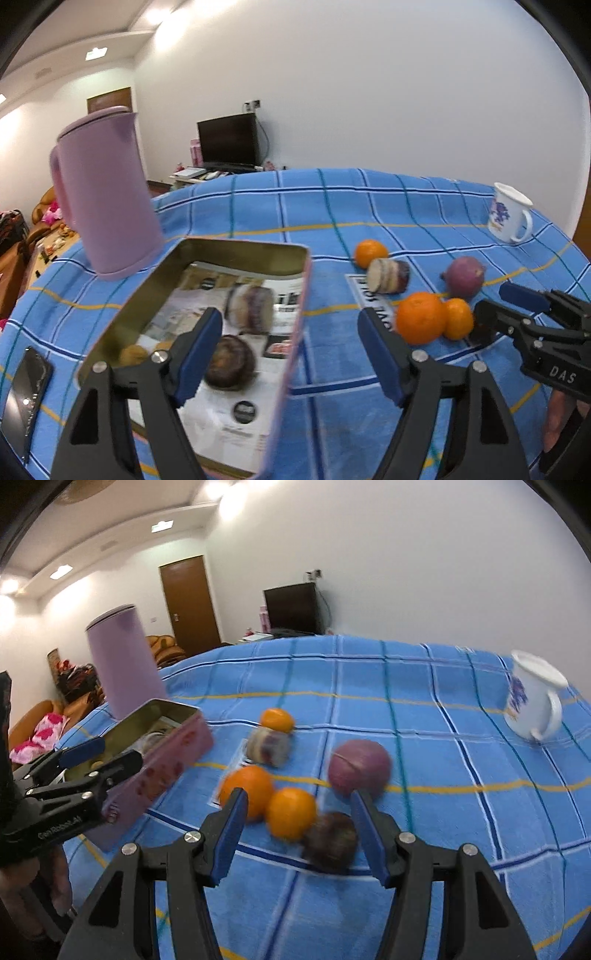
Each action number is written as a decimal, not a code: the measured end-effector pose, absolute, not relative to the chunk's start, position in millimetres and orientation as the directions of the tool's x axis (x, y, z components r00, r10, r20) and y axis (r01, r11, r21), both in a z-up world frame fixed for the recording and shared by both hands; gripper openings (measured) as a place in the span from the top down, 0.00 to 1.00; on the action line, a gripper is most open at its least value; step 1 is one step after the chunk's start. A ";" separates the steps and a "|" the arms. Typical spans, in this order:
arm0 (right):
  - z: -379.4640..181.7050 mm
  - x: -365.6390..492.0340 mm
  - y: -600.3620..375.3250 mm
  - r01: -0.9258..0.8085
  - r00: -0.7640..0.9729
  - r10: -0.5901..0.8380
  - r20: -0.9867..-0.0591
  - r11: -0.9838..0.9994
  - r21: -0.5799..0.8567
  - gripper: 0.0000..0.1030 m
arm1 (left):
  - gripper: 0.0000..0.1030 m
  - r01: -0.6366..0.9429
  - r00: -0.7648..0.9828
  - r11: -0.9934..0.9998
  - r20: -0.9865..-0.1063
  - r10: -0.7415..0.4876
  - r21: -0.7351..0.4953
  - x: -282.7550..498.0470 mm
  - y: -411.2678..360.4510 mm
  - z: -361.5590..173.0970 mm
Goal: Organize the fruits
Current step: 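Withdraw both tools from the tin toward the dark mangosteen and oranges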
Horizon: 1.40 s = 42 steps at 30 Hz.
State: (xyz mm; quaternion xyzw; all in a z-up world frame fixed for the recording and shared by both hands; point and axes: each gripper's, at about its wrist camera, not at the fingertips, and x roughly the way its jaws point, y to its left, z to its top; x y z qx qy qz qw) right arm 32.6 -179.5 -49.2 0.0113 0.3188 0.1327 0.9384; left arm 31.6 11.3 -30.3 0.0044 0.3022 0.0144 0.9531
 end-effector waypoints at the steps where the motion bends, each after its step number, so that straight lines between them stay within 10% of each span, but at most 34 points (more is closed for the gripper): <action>1: -49.8 33.7 -185.7 -0.236 0.756 0.264 -0.599 0.963 0.128 0.42 | 0.24 -0.017 0.816 1.000 -0.578 0.021 0.012 33.2 7.7 -30.8; 42: -69.4 48.0 -216.7 -0.149 0.658 0.269 -0.703 0.962 0.228 0.57 | 0.33 0.252 0.678 0.967 -0.707 -0.199 -0.031 77.4 -70.2 -57.3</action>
